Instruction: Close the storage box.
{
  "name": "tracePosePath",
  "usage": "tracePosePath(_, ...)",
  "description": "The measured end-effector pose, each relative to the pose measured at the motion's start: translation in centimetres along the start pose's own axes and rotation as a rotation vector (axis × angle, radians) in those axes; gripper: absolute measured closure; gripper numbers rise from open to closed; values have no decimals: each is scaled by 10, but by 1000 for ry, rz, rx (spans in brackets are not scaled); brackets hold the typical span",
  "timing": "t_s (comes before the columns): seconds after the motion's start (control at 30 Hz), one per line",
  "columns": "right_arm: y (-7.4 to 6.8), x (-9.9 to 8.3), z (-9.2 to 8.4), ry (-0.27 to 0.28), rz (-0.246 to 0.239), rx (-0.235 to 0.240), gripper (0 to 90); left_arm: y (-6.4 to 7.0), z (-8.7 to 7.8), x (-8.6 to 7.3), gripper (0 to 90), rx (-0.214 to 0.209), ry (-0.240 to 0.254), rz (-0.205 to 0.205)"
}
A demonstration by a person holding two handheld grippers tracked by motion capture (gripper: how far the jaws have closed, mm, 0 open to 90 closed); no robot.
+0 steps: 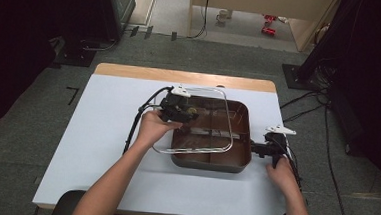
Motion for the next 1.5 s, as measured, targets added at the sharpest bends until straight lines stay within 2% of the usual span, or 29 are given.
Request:
tracePosePath(0.17,0,0,0,-1,-2,-1,112,13,10,3,594,-7,-15,34)
tracePosePath(0.23,0,0,0,0,-1,0,111,21,17,6,595,4,-25,55)
tracePosePath(0.33,0,0,0,0,-2,-1,112,24,21,8,594,1,-32,76)
tracePosePath(0.57,0,0,0,0,-1,-1,111,31,28,14,594,-1,-42,91)
tracePosePath(0.73,0,0,0,1,-2,-1,112,42,44,25,594,-17,-41,124)
tracePosePath(0.83,0,0,0,0,-2,-1,112,43,54,26,594,-24,-61,119)
tracePosePath(0.97,0,0,0,0,-2,-1,112,41,55,25,594,-38,-50,103)
tracePosePath(1.0,0,0,0,-1,-2,0,111,41,54,23,593,-22,-52,134)
tracePosePath(1.03,0,0,0,-1,-1,0,111,41,54,23,592,-22,-52,134)
tracePosePath(1.07,0,0,0,-1,-2,-1,111,42,54,23,592,-11,-58,154)
tracePosePath(1.23,0,0,0,-1,-2,-1,111,40,55,22,590,-19,-53,169)
tracePosePath(1.3,0,0,0,-1,-2,-1,112,41,55,22,590,-6,-57,174)
tracePosePath(1.33,0,0,0,-1,-2,-1,112,44,54,23,590,14,-63,181)
tracePosePath(1.5,0,0,0,-1,-2,0,111,45,53,23,590,21,-65,182)
Point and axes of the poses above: each handheld gripper's, and its own axes: z roughly forward along the jaws, x roughly out of its top, y roughly to its right, the point moved 1 cm from there along z, roughly forward along the jaws, and after that the axes turned 14 degrees about -y, right-handed, at the moved point
